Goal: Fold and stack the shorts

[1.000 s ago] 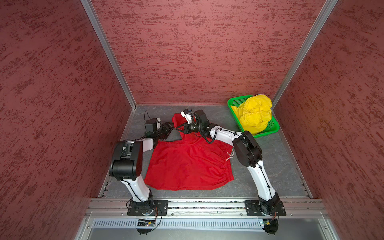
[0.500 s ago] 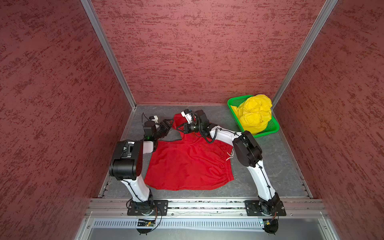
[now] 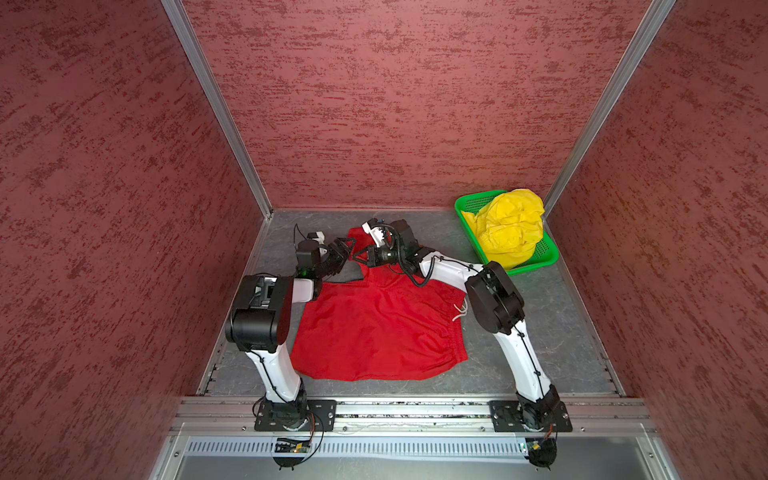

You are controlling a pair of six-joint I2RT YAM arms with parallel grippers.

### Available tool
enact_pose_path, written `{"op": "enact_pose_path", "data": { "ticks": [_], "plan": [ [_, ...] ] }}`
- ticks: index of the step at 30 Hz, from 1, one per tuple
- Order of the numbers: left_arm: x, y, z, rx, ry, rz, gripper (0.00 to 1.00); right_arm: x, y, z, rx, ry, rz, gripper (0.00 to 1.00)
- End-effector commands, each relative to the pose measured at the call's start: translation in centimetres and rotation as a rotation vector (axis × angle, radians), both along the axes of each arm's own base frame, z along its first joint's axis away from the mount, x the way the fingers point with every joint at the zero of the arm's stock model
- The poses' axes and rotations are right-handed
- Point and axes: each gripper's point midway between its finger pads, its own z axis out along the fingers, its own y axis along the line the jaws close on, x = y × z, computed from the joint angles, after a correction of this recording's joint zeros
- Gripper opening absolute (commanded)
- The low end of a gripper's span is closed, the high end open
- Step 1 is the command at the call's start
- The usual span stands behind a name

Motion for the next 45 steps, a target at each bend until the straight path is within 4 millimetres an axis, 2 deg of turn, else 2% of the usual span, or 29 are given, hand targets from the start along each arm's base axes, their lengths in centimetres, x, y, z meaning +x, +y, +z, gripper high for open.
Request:
{"op": "enact_pose_path", "data": {
  "ticks": [1,3,6,9,14,16,17,20,23,25,27,31,33,34,36,39,43,45],
  "plan": [
    [0.2,-0.3,-0.4,-0.006,0.016,-0.001,0.83,0.2,-0.1,1.8,0.031,-0.036,-0.011,0.0],
    [0.4,-0.3,-0.3,-0.014,0.011,0.0,0.8,0.1,0.0,1.6,0.03,-0.034,-0.009,0.0],
    [0.6,-0.4,0.2,-0.03,0.0,-0.001,0.69,0.1,-0.1,1.1,0.017,-0.03,-0.016,0.0],
    [0.8,-0.3,0.5,-0.031,-0.008,0.008,0.44,0.2,-0.4,0.2,-0.017,-0.027,-0.03,0.0],
    [0.8,0.5,0.8,-0.013,-0.009,0.02,0.1,-0.4,-0.8,-1.3,-0.054,-0.01,-0.043,0.05],
    [0.6,0.9,0.8,0.008,-0.006,0.029,0.01,-0.6,-0.9,-1.7,-0.063,-0.002,-0.046,0.09],
    [0.5,1.2,0.9,0.026,-0.004,0.034,0.0,-0.7,-0.9,-1.8,-0.067,-0.001,-0.046,0.12],
    [-0.2,2.3,0.9,0.092,0.015,0.053,0.0,-0.8,-1.3,-1.9,-0.079,-0.005,-0.058,0.26],
    [-1.2,4.1,0.1,0.174,0.09,0.088,0.0,-0.6,-1.9,-1.8,-0.103,-0.021,-0.084,0.4],
    [-1.9,5.6,-0.3,0.258,0.139,0.114,0.0,-0.2,-2.7,-2.3,-0.145,-0.021,-0.117,0.44],
    [-2.5,7.4,-0.8,0.348,0.19,0.144,0.04,0.5,-4.1,-4.0,-0.22,0.002,-0.179,0.44],
    [-3.7,10.3,-1.8,0.463,0.291,0.186,0.21,1.2,-7.4,-7.0,-0.334,0.049,-0.287,0.45],
    [-4.2,11.4,-1.8,0.497,0.314,0.207,0.46,1.2,-8.7,-7.3,-0.362,0.053,-0.318,0.47],
    [-4.4,11.7,-1.6,0.515,0.316,0.211,0.5,1.0,-9.1,-7.3,-0.371,0.049,-0.325,0.47],
    [-4.9,11.9,-0.7,0.543,0.31,0.215,0.58,0.5,-9.9,-6.7,-0.377,0.035,-0.334,0.48],
    [-5.4,11.2,1.0,0.577,0.265,0.205,0.59,-0.7,-10.5,-4.8,-0.333,0.01,-0.317,0.51],
    [-5.2,7.9,2.6,0.572,0.185,0.111,0.58,-3.3,-9.5,-1.5,-0.2,-0.022,-0.194,0.57],
    [-4.8,6.0,3.0,0.563,0.165,0.058,0.59,-3.7,-10.1,-1.6,-0.213,-0.006,-0.207,0.57]
  ]
}}
